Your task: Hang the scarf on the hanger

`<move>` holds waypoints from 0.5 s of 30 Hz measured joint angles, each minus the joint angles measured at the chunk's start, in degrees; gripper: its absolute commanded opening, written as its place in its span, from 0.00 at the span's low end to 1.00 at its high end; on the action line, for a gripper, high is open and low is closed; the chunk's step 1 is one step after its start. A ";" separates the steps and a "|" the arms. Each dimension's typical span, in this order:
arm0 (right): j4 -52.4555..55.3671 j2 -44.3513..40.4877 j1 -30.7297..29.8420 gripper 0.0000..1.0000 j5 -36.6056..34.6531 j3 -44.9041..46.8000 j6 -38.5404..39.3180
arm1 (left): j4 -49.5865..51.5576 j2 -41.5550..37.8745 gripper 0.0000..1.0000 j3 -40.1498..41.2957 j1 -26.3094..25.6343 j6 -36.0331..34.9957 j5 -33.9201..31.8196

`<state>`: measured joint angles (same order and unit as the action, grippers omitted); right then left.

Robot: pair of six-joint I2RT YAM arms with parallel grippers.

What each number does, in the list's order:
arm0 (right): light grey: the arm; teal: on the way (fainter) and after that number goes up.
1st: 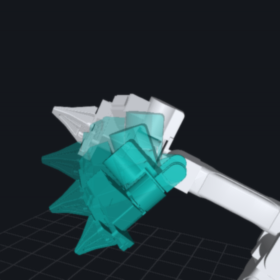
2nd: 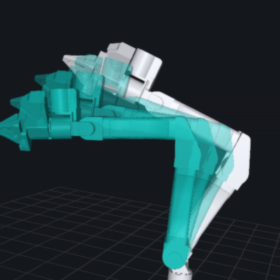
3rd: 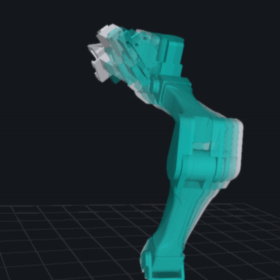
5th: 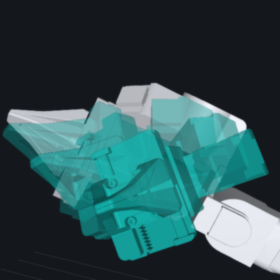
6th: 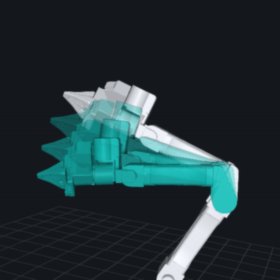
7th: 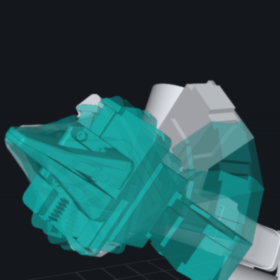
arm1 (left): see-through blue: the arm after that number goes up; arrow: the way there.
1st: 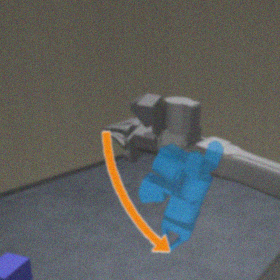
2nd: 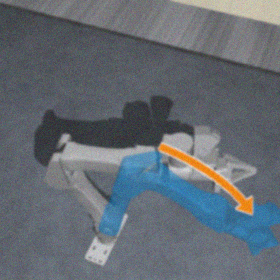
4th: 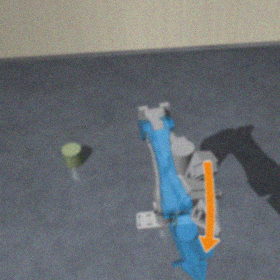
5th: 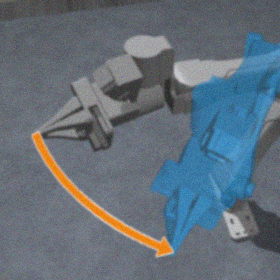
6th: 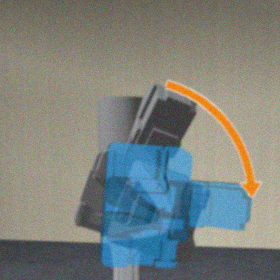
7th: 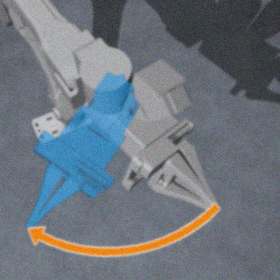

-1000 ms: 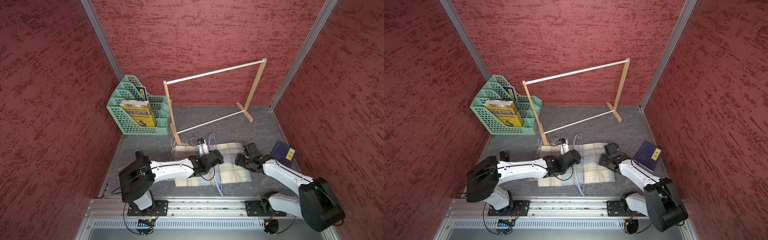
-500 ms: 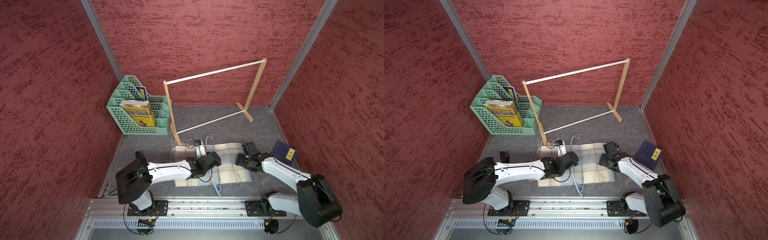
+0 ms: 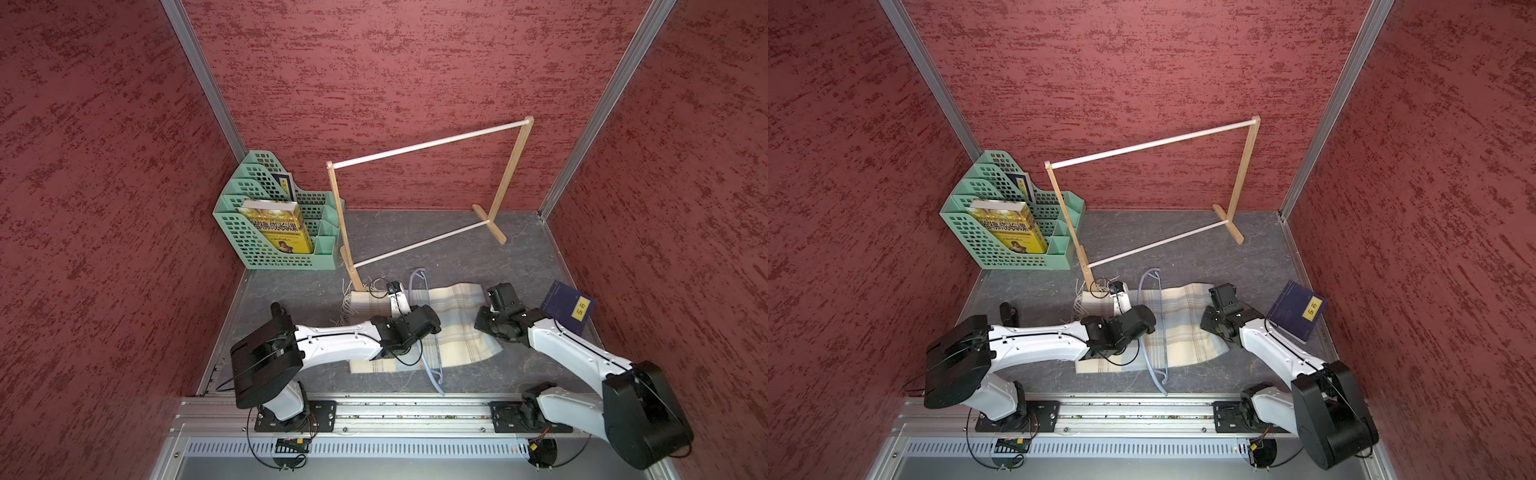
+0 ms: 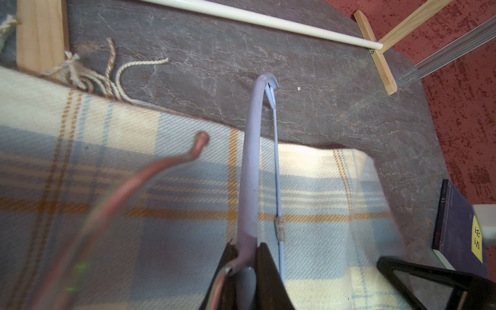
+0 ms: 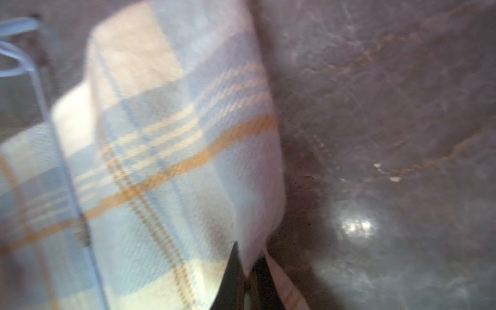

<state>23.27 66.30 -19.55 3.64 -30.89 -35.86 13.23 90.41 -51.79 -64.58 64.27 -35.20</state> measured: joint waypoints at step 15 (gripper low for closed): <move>-20.79 2.99 -14.80 0.00 21.44 -1.75 1.75 | 1.29 0.46 0.00 -1.53 -0.09 -0.33 -0.42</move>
<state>2.48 69.30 -34.35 25.08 -32.64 -34.11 14.52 90.87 -53.32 -64.66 63.94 -35.62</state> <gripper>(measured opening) 0.070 0.145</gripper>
